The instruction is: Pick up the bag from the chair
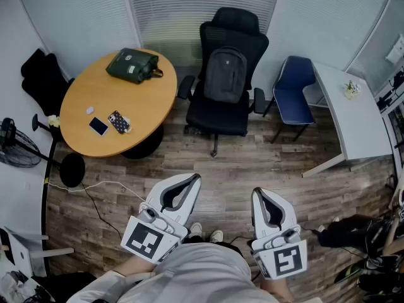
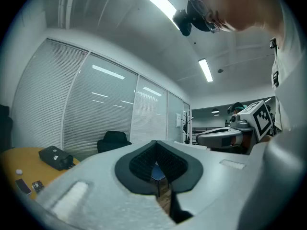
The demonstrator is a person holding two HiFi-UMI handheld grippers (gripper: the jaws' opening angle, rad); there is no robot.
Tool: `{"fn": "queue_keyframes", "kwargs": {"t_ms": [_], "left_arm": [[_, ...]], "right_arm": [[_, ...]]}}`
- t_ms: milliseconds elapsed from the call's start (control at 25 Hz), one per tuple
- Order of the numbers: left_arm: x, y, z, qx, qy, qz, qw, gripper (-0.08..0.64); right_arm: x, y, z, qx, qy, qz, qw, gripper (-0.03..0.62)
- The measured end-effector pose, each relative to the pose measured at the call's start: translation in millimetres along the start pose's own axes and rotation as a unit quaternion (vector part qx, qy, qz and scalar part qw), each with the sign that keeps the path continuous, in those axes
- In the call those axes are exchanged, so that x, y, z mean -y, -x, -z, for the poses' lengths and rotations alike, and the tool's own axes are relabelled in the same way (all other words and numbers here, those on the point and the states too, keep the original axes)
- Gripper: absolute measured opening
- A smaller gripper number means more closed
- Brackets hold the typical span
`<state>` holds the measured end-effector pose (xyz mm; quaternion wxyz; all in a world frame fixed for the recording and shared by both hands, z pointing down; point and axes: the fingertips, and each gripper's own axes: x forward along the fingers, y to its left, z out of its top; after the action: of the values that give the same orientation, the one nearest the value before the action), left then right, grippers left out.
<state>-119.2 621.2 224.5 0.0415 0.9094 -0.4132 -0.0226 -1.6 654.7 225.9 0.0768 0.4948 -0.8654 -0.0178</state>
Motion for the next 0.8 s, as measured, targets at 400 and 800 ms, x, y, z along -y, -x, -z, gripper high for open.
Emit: {"fn": "queue_keyframes", "kwargs": {"t_ms": [400,800], "left_arm": [[6,12,-6,0.015,0.008,-0.005,0.9998,0.005],[-23,18,-3,0.01,0.012,0.002,0.9999,0.005]], "right_arm": [[-5,4,-9,0.003,0.016,0.007,1.0,0.003],[-22,-21,-11,0.008,0.008,0.008,1.0,0.003]]}}
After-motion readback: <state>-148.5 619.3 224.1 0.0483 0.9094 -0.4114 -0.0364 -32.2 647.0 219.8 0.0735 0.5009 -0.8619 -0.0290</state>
